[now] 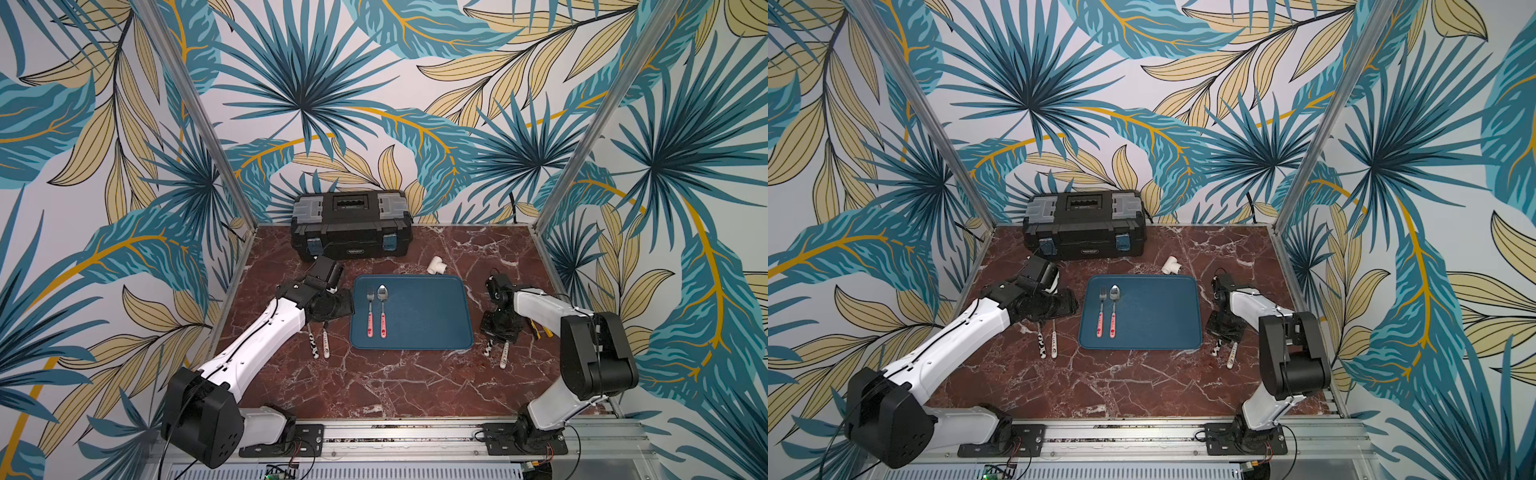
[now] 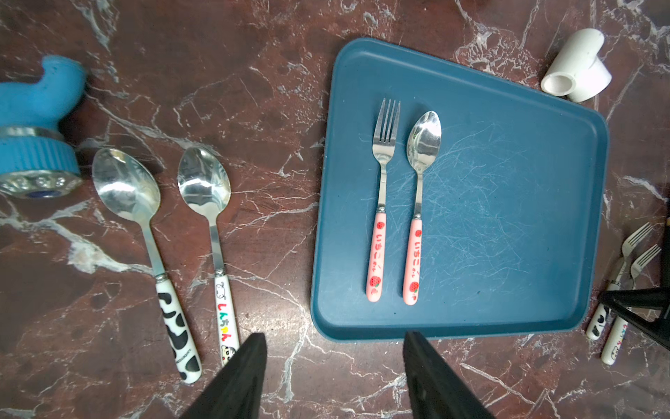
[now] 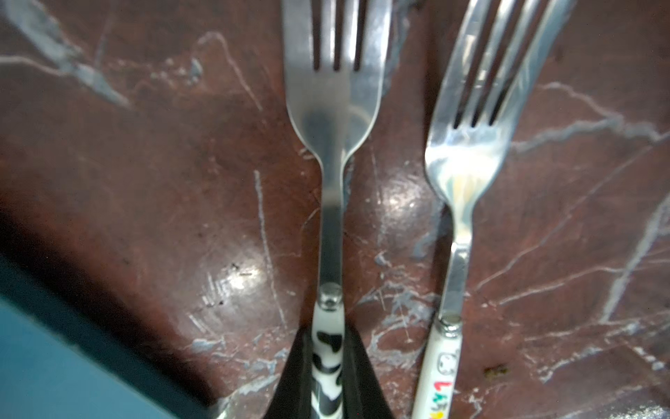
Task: Set the spoon and fork side by side
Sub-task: Pick up the fork at the center of the board, then place the fork on the tray.
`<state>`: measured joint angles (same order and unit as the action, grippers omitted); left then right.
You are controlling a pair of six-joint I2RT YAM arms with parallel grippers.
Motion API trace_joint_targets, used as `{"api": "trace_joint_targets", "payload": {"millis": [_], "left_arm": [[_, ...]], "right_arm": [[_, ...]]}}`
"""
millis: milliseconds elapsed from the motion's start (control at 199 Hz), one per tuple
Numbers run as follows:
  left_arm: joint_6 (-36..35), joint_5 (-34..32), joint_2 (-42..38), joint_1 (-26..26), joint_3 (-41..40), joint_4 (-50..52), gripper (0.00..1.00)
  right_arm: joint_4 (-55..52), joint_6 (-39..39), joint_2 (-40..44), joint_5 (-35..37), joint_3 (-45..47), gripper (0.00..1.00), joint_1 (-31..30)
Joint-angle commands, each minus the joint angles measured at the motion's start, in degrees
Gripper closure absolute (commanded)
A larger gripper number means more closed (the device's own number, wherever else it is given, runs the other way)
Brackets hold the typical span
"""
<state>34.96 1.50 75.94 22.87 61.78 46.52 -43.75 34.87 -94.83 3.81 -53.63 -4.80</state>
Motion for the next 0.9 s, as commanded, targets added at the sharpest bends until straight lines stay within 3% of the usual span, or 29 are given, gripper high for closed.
{"api": "trace_joint_targets", "payload": {"millis": [0, 331, 557, 758, 898], "left_arm": [[-0.55, -0.07, -0.18, -0.35, 1.76, 0.80, 0.35], [-0.23, -0.05, 0.00, -0.36, 3.15, 0.76, 0.35], [-0.16, -1.12, -0.53, -0.37, 3.37, 1.28, 0.35], [0.89, -1.50, -0.35, -0.30, 2.58, 1.01, 0.35], [0.69, -1.88, -1.46, -0.34, 2.26, 2.04, 0.35]], "right_arm": [[1.21, -0.30, -1.85, -1.66, 1.62, 0.92, 0.05], [-2.55, -1.12, 1.14, 3.21, -5.05, 0.96, -3.57], [-9.36, -1.22, 2.10, 5.62, -16.03, 0.96, -12.26], [-10.13, 1.63, -9.56, -2.62, -29.56, 0.95, -26.08], [-10.16, 3.50, -19.16, -7.37, -38.67, 0.95, -31.02]]}}
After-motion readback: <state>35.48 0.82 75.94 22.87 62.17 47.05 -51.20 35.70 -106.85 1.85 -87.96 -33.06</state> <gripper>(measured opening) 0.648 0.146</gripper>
